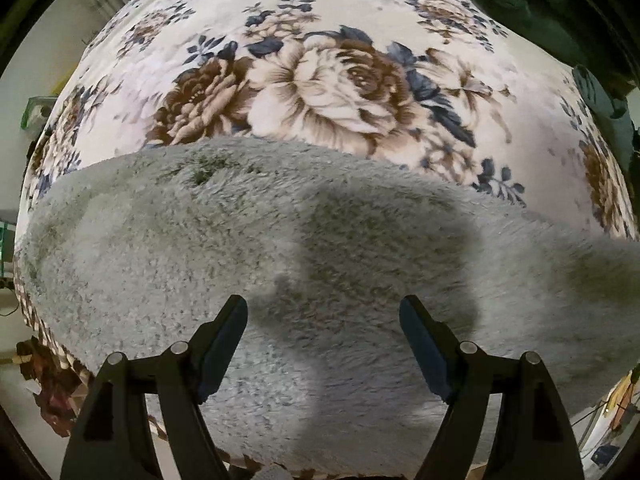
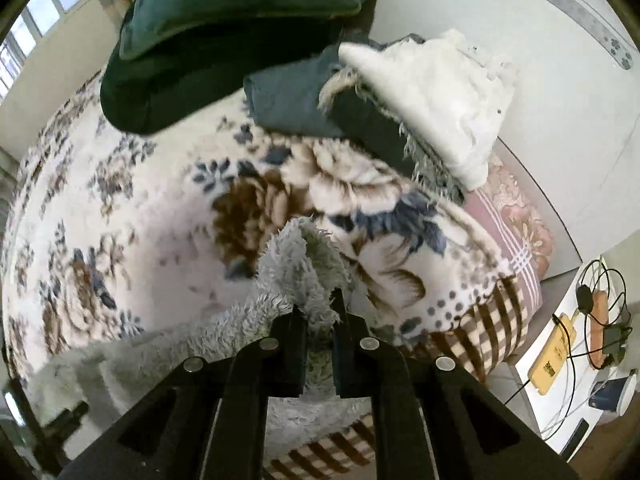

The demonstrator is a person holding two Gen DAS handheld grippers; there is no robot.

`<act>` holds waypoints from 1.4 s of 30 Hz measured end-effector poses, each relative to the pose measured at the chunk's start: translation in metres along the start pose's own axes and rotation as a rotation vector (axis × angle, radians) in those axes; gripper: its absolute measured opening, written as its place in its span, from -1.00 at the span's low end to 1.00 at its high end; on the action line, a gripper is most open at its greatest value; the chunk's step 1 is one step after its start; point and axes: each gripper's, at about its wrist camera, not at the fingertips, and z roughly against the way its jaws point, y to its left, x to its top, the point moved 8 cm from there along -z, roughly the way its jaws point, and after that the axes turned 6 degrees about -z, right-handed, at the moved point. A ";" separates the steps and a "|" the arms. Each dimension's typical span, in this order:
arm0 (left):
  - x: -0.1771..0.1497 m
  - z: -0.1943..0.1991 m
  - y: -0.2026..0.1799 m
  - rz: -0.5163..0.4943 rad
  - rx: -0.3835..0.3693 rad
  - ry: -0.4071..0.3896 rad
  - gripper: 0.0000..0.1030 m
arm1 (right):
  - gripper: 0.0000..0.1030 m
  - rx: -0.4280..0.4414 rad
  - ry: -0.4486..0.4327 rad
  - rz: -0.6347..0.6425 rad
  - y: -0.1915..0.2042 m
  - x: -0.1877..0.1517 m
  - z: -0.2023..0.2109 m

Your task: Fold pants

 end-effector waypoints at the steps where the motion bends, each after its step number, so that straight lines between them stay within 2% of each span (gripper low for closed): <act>1: 0.001 0.000 0.001 0.003 0.003 -0.002 0.50 | -0.81 0.000 -0.002 -0.006 0.000 0.007 0.000; 3: 0.003 -0.001 0.002 0.004 0.010 -0.007 0.50 | -0.81 -0.011 0.039 -0.016 0.002 0.014 -0.019; 5: 0.004 -0.003 0.002 0.003 0.011 -0.001 0.50 | -0.75 -0.026 0.163 -0.029 0.000 0.011 -0.061; 6: 0.005 -0.003 0.002 0.007 0.007 0.000 0.50 | -0.54 -0.023 0.224 -0.051 -0.003 0.007 -0.079; 7: 0.005 -0.002 0.002 0.005 0.007 -0.004 0.50 | -0.23 -0.012 0.284 -0.080 -0.008 0.001 -0.094; 8: 0.005 -0.001 0.002 -0.002 0.009 -0.008 0.50 | -0.11 0.015 0.312 -0.126 -0.014 -0.004 -0.101; 9: 0.005 0.000 0.001 -0.008 0.011 -0.012 0.50 | 0.05 0.057 0.300 -0.180 -0.023 -0.006 -0.101; 13: -0.001 -0.002 0.000 -0.022 0.010 -0.006 0.50 | 0.08 0.124 0.243 -0.397 -0.071 -0.030 -0.081; 15: -0.007 -0.006 -0.001 -0.019 0.006 0.010 0.50 | 0.08 0.179 0.281 -0.480 -0.085 -0.055 -0.085; 18: -0.014 -0.010 -0.003 -0.019 0.000 0.033 0.50 | 0.09 0.269 0.329 -0.542 -0.084 -0.084 -0.109; 20: -0.017 -0.010 -0.006 -0.033 0.006 0.035 0.50 | 0.03 0.341 0.337 -0.556 -0.074 -0.091 -0.123; 22: -0.018 -0.007 -0.008 -0.049 0.006 0.027 0.50 | -0.89 0.359 0.298 -0.550 -0.061 -0.092 -0.124; 26: -0.019 -0.005 -0.009 -0.070 0.010 0.015 0.50 | -0.89 0.239 0.155 -0.499 -0.061 -0.080 -0.077; 28: -0.019 -0.009 -0.008 -0.063 0.004 0.027 0.50 | -0.89 0.164 0.160 -0.528 -0.080 -0.086 -0.068; 29: -0.019 -0.010 -0.008 -0.058 0.001 0.030 0.50 | -0.89 0.128 0.205 -0.538 -0.088 -0.093 -0.076; 30: -0.019 -0.011 -0.007 -0.050 -0.003 0.034 0.50 | -0.82 0.119 0.248 -0.550 -0.094 -0.096 -0.084; 31: -0.018 -0.012 -0.007 -0.045 -0.005 0.035 0.50 | -0.50 0.114 0.329 -0.563 -0.098 -0.109 -0.099; 32: -0.017 -0.011 -0.006 -0.043 -0.007 0.033 0.50 | -0.27 0.093 0.389 -0.556 -0.099 -0.118 -0.107; 33: -0.016 -0.010 -0.004 -0.042 -0.009 0.030 0.50 | 0.06 0.049 0.418 -0.527 -0.100 -0.124 -0.109; 34: -0.014 -0.009 -0.002 -0.041 -0.007 0.023 0.50 | 0.18 0.014 0.381 -0.492 -0.098 -0.123 -0.101; 36: -0.010 -0.007 0.006 -0.041 0.004 0.014 0.50 | 0.18 -0.049 0.300 -0.424 -0.086 -0.115 -0.080; 37: -0.008 -0.008 0.012 -0.037 0.013 0.013 0.50 | 0.18 -0.048 0.276 -0.403 -0.076 -0.112 -0.072; 39: 0.000 -0.012 0.022 -0.028 0.022 0.017 0.50 | 0.18 0.007 0.262 -0.339 -0.033 -0.107 -0.058; 42: 0.020 -0.027 0.035 -0.027 0.053 0.030 0.50 | 0.18 0.192 0.382 -0.249 0.064 -0.119 -0.072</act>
